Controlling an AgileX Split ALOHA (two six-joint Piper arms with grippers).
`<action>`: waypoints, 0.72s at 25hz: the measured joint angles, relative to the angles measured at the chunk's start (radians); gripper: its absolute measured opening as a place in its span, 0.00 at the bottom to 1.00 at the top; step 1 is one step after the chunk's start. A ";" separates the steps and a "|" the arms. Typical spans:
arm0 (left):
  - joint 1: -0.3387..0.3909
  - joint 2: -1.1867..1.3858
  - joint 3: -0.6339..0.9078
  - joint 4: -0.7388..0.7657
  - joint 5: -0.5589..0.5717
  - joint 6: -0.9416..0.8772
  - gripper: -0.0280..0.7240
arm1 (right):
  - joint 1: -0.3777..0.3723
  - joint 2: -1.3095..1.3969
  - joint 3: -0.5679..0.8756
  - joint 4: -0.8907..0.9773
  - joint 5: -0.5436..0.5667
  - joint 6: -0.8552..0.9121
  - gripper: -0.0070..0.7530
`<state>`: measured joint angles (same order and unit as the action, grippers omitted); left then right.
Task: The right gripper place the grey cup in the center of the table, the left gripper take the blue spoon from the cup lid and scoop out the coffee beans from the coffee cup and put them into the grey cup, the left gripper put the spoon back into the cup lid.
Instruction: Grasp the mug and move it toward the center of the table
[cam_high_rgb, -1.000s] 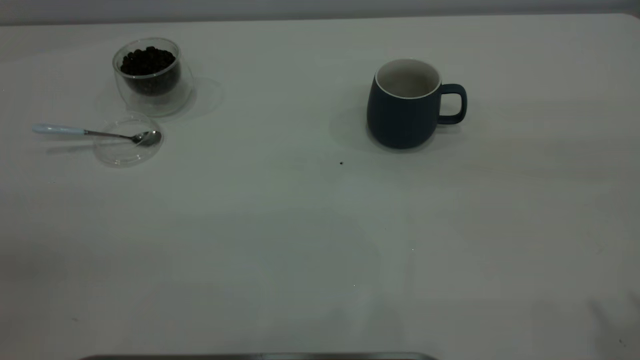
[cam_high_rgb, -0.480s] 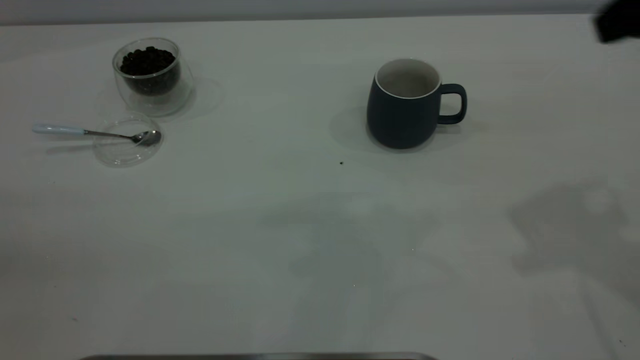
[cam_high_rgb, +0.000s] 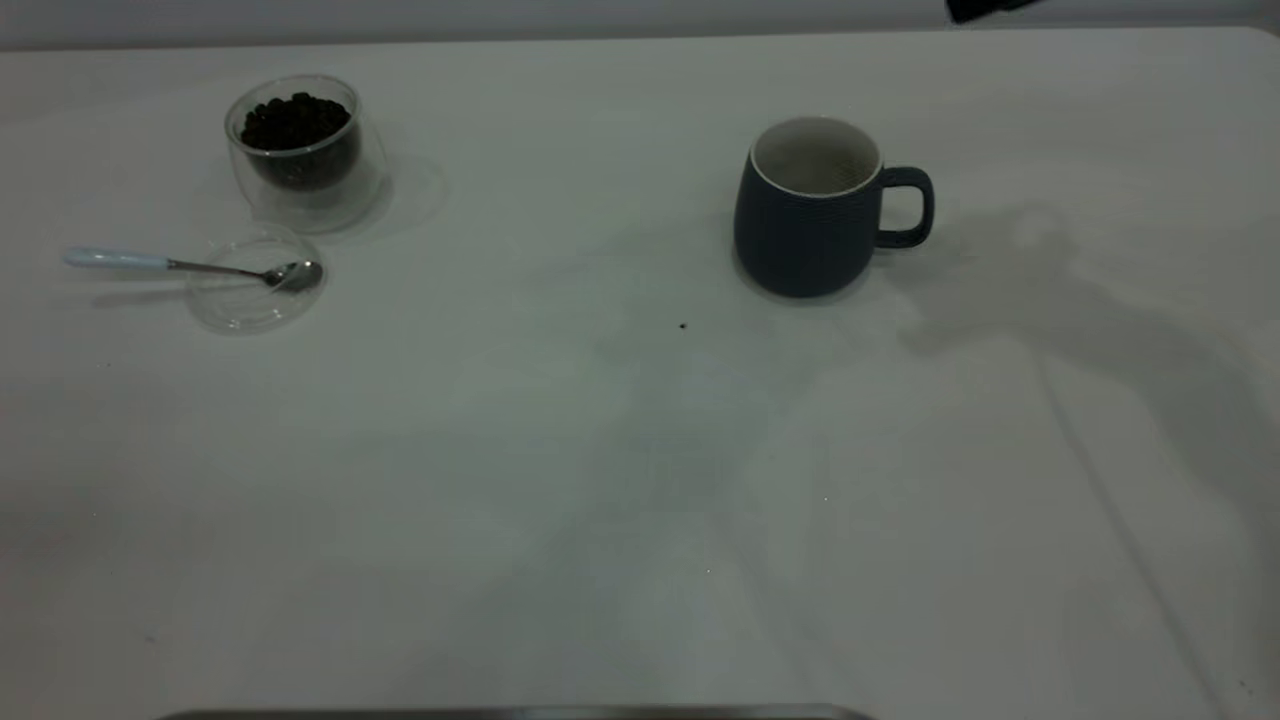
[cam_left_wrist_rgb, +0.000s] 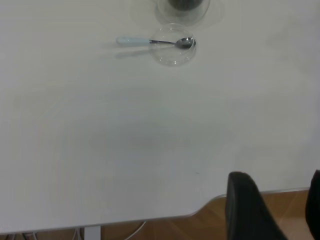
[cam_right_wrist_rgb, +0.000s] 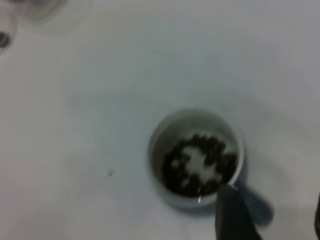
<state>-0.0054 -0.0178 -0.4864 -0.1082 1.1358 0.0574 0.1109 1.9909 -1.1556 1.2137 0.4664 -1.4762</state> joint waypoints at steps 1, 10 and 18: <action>0.000 0.000 0.000 0.000 0.000 0.000 0.52 | 0.000 0.039 -0.036 0.000 0.000 0.000 0.49; 0.000 0.000 0.000 0.000 0.000 0.000 0.52 | 0.000 0.258 -0.245 -0.010 0.079 -0.005 0.49; 0.000 0.000 0.000 0.000 0.000 0.000 0.52 | -0.018 0.270 -0.245 -0.296 0.095 -0.015 0.49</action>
<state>-0.0054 -0.0178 -0.4864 -0.1082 1.1358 0.0574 0.0928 2.2609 -1.4004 0.9175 0.5616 -1.4911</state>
